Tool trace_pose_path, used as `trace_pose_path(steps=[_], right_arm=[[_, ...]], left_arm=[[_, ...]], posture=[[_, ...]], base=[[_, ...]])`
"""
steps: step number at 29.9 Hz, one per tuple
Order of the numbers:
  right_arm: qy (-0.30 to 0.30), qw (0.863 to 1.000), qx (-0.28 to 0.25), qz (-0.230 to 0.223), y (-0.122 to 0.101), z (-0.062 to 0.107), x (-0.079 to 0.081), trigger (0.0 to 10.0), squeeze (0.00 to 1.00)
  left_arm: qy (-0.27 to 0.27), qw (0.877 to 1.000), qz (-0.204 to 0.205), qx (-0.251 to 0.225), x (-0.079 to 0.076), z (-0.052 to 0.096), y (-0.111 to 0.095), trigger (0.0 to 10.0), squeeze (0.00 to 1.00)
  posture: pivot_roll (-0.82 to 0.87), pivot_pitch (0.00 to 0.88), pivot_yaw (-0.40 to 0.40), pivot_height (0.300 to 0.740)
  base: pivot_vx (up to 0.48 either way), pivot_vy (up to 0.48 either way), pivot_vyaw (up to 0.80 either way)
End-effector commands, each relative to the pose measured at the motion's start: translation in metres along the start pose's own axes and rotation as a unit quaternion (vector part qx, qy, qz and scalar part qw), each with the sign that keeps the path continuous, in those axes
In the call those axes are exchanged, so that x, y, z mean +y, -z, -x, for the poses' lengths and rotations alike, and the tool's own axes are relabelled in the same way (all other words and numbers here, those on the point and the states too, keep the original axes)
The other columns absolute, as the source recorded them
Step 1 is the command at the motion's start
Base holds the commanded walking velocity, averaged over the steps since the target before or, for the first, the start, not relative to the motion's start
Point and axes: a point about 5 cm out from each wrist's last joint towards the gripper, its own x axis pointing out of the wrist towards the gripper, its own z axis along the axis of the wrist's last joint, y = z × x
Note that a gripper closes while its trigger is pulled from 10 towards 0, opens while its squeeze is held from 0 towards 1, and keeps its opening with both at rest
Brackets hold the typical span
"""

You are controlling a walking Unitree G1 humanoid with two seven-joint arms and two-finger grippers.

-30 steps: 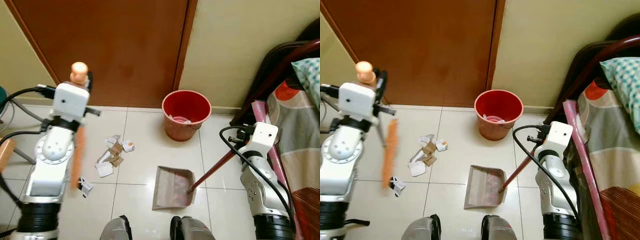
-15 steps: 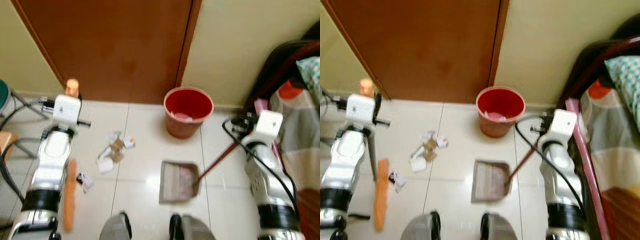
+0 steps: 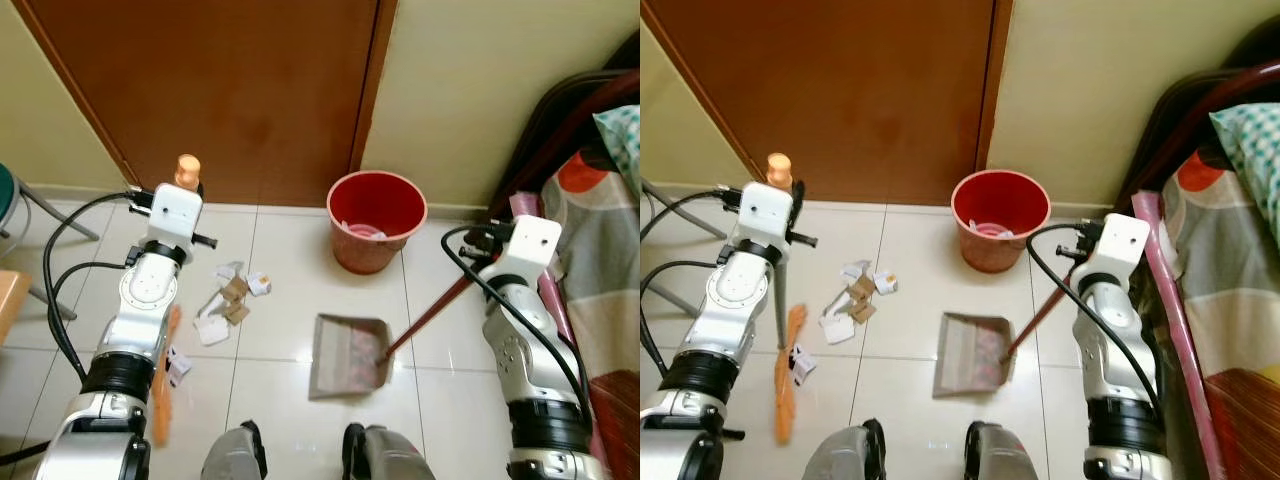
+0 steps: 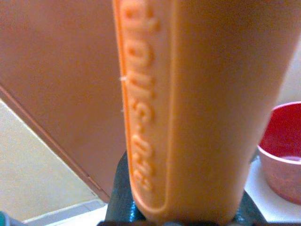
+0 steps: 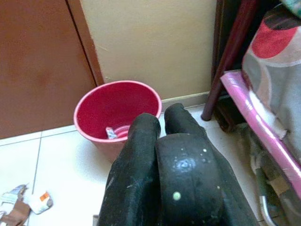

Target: Sweep floor

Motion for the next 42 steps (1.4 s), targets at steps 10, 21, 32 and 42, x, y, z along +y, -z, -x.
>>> trace_pose_path(steps=[10, 21, 32, 42], right_arm=[[-0.019, 0.999, -0.028, -0.016, -0.015, -0.019, 0.032, 10.0, 0.00], [0.022, 0.999, 0.034, 0.034, 0.006, -0.026, 0.024, 10.0, 0.00], [0.020, 0.999, 0.040, 0.032, 0.016, -0.025, 0.025, 10.0, 0.00], [0.016, 0.998, 0.044, 0.033, 0.018, -0.026, 0.027, 10.0, 0.00]], left_arm=[[0.032, 0.995, 0.070, -0.057, -0.037, 0.012, -0.035, 10.0, 0.00], [0.039, 0.988, 0.114, -0.099, -0.052, 0.002, -0.068, 10.0, 0.00], [-0.003, 0.977, 0.199, -0.079, -0.044, -0.002, -0.079, 10.0, 0.00], [-0.012, 0.963, 0.251, -0.101, -0.046, 0.000, -0.103, 10.0, 0.00]], posture=[[-0.01, 0.237, -0.012, 0.740], [0.01, 0.220, -0.027, 0.740], [0.00, 0.223, -0.026, 0.740], [0.00, 0.214, -0.028, 0.740]], base=[[0.000, 0.000, 0.00], [0.000, 0.000, 0.00], [0.000, 0.000, 0.00], [0.000, 0.000, 0.00]])
